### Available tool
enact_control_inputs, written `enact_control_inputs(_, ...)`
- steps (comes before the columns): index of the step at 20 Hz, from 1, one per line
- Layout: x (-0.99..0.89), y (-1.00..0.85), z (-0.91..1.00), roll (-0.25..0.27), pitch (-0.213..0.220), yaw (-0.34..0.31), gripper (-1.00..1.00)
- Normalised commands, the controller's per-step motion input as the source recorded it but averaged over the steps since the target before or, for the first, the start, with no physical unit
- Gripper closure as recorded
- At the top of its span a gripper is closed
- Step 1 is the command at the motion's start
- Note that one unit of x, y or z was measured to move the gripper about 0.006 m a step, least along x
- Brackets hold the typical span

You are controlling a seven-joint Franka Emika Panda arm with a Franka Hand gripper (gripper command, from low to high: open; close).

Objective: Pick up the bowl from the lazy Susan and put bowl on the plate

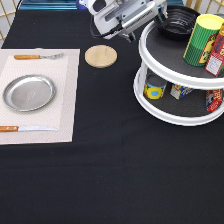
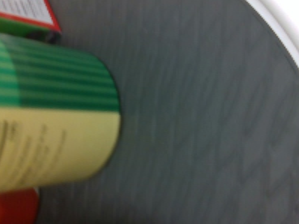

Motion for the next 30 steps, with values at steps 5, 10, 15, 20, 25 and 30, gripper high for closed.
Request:
enact_control_inputs(5, -0.18, -0.28, -0.17, 0.053, 0.052, 0.031, -1.00)
enact_control_inputs(10, -0.18, 0.07, -0.24, 0.025, 0.065, 0.046, -1.00)
enact_control_inputs(15, -0.14, 0.24, -0.23, 0.011, 0.092, 0.054, -1.00)
enact_control_inputs(20, -0.08, 0.08, -0.19, 0.029, 0.089, 0.063, -1.00)
enact_control_inputs(25, 0.34, 0.00, -0.06, 0.002, 0.057, 0.034, -1.00)
enact_control_inputs(30, 0.61, 0.01, 0.00, -0.005, 0.029, 0.007, -1.00)
